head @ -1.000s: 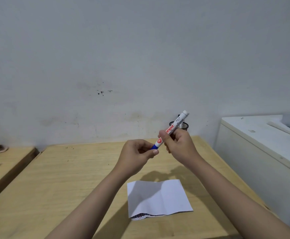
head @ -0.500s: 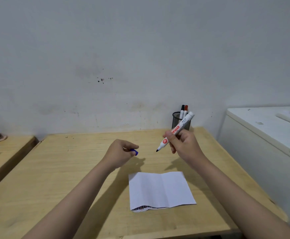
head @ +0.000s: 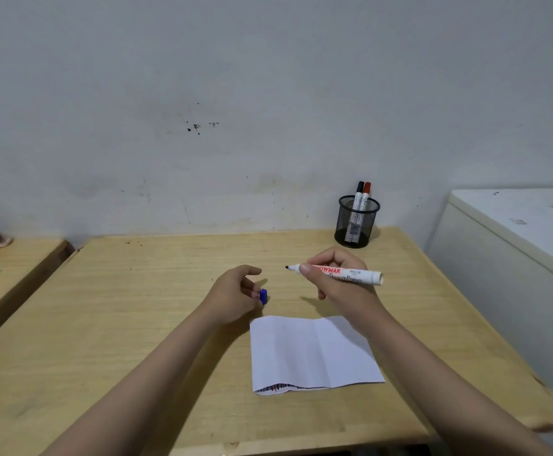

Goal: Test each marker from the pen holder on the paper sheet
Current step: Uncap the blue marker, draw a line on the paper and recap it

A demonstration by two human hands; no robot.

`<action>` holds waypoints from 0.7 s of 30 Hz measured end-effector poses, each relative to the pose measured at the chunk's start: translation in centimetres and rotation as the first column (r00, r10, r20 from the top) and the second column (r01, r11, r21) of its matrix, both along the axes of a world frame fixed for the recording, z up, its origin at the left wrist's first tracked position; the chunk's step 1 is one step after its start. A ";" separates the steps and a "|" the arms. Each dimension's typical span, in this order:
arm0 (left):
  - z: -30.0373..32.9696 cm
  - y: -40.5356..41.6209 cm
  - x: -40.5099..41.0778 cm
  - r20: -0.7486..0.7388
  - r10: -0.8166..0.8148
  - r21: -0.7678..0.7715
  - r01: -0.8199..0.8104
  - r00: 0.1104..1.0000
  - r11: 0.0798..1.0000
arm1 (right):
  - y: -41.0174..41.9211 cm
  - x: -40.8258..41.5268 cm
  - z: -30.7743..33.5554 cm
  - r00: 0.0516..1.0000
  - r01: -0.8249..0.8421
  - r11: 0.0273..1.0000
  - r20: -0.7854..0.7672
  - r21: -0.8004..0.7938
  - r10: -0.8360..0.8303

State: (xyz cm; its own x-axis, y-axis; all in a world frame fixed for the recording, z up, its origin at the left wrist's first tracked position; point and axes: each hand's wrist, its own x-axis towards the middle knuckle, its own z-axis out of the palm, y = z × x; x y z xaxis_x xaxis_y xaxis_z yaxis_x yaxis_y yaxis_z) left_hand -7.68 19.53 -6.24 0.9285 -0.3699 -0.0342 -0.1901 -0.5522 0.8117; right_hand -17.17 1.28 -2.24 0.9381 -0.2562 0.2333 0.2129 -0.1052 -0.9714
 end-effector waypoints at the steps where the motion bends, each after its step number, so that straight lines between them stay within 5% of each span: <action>1: 0.1 0.3 -0.2 -0.016 0.021 -0.029 -0.021 1.000 0.999 | 0.2 0.0 0.0 1.000 -0.001 1.000 -0.017 0.020 0.001; 8: 1.3 2.8 -4.1 0.020 0.014 -0.124 -0.012 1.000 0.992 | 1.9 1.0 -0.4 0.998 0.055 0.988 -0.043 0.141 -0.049; 15: -1.0 4.1 -6.1 0.197 -0.054 0.095 0.036 0.979 0.995 | 5.4 2.1 -2.4 0.980 0.016 0.964 -0.197 0.265 0.038; 21: -2.8 4.6 -6.3 0.366 -0.113 0.172 0.052 0.924 0.984 | 6.3 2.0 -4.8 0.972 -0.019 0.988 -0.228 0.155 0.054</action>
State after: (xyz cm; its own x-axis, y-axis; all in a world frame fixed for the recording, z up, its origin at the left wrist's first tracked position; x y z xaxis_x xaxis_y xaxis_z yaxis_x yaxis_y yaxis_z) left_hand -13.99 24.14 -9.00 0.8514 -0.4637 0.2451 -0.5124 -0.6354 0.5777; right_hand -15.13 7.56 -7.02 0.9713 -0.2361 -0.0293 -0.0182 0.0494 -0.9986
